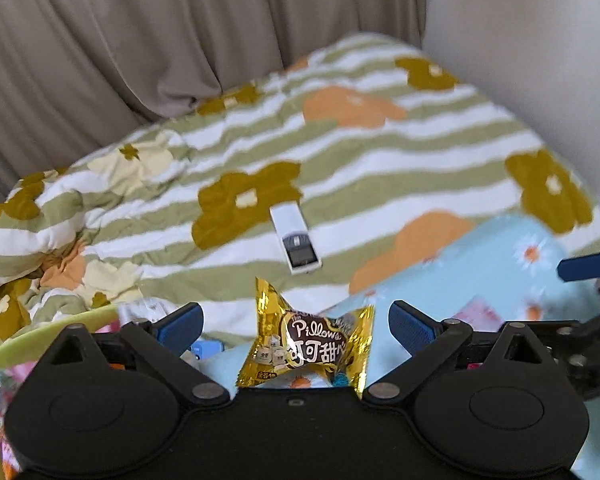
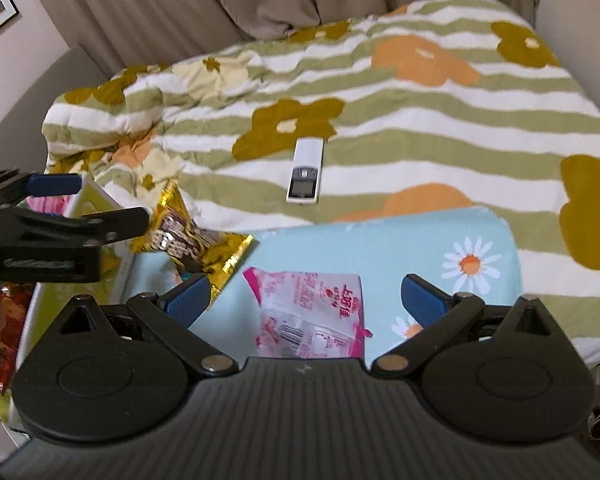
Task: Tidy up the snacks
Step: 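Grasp the gold Pillows bag with the left tool while the right tool grasps the pink-white bag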
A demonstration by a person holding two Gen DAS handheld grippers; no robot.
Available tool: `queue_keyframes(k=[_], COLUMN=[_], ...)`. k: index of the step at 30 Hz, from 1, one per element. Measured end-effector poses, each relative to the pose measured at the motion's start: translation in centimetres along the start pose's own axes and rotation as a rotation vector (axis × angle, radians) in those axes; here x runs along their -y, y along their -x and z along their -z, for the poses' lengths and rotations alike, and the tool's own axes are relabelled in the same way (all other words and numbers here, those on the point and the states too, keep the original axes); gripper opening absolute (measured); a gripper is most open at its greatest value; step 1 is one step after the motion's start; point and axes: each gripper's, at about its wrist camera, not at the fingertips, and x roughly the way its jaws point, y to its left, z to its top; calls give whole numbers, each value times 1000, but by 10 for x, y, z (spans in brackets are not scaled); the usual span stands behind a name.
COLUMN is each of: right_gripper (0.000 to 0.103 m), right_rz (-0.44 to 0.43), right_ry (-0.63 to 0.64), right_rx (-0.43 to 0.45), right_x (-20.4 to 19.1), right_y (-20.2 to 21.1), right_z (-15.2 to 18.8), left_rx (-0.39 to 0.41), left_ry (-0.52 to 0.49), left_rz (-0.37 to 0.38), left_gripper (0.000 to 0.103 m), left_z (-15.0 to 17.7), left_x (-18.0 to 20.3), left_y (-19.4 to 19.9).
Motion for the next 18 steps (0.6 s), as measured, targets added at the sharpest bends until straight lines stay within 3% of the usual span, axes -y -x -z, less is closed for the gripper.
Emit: queue_keyframes(k=[10,15,18], right_gripper=[103,103,103], right_rz=[-22,-20,-9], right_ry=[13,24,42], right_rx=[-74,-79,-82], right_x=[6,4,3], right_y=[-41,-50,-53], right_z=[12,16,17], left_rx=[-182,-242,-282], left_ry=[-65,-35,17], left_rz=[10,62,118], left_gripper=[101,100,90], left_z=[-3,-3,-1], left_x=[4,-3,-8], left_y=[-67,-85,-97])
